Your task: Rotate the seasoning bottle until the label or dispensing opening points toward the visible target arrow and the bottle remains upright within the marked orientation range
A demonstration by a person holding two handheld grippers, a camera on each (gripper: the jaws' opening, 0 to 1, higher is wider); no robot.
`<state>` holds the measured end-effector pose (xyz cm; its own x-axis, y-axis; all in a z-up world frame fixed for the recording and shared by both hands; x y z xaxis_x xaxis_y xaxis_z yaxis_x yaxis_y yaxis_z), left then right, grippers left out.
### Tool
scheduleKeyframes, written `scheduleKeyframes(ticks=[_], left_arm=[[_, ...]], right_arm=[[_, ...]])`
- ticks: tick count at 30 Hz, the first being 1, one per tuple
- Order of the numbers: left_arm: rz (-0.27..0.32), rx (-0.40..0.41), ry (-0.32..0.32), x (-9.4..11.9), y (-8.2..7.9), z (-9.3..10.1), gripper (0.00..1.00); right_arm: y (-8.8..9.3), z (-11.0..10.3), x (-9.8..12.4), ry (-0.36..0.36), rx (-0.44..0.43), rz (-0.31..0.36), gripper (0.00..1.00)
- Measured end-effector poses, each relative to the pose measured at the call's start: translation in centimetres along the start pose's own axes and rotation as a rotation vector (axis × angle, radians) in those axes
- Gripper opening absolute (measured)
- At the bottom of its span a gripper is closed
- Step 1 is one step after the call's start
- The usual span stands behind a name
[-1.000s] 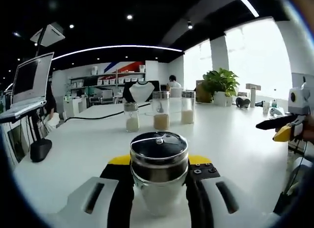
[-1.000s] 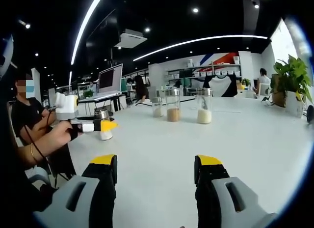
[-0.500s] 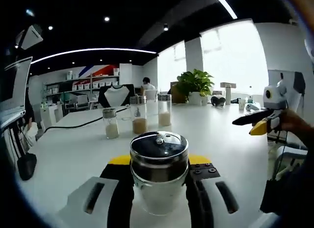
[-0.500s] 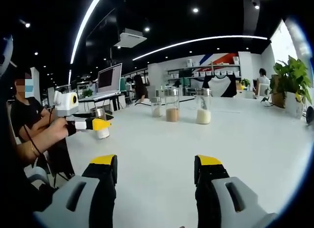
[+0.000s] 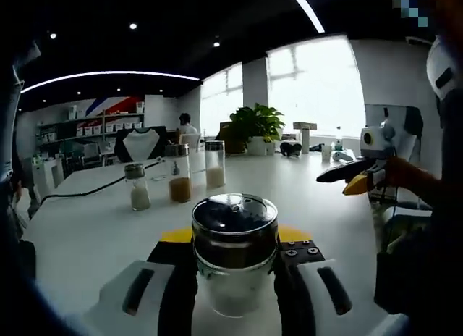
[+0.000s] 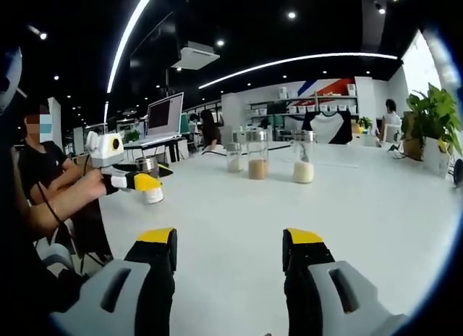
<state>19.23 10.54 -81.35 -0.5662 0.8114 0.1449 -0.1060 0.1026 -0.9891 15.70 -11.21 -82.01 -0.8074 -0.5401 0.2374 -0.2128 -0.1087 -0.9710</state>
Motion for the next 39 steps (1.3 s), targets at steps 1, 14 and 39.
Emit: scheduleKeyframes(ticks=[1,14,39], left_arm=[[-0.004,0.012,0.001,0.0,0.1,-0.1,0.41],[0.006,0.023,0.043,0.9,1.4,-0.6,0.41],[-0.01,-0.02,0.111,0.4,1.2,0.0,0.41]], right_arm=[[0.0,0.1,0.0,0.002,0.0,0.0,0.59],[0.0,0.3,0.0,0.019,0.003,-0.005,0.59],[0.4,0.0,-0.3,0.01,0.01,-0.025,0.59]])
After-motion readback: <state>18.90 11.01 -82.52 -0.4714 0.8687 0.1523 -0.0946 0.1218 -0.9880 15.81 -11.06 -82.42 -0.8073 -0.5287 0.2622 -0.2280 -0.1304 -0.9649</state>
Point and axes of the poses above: the point that each gripper's makers call its tool centre point, and the gripper's own axes: x roughly backward along the fingers, z roughly to its right, y roughly out of its underside, the point moved 2 cm from there along x, roughly backward along the fingers, and after that the axes turned 10 degrees about y, right-handed, at the moved point
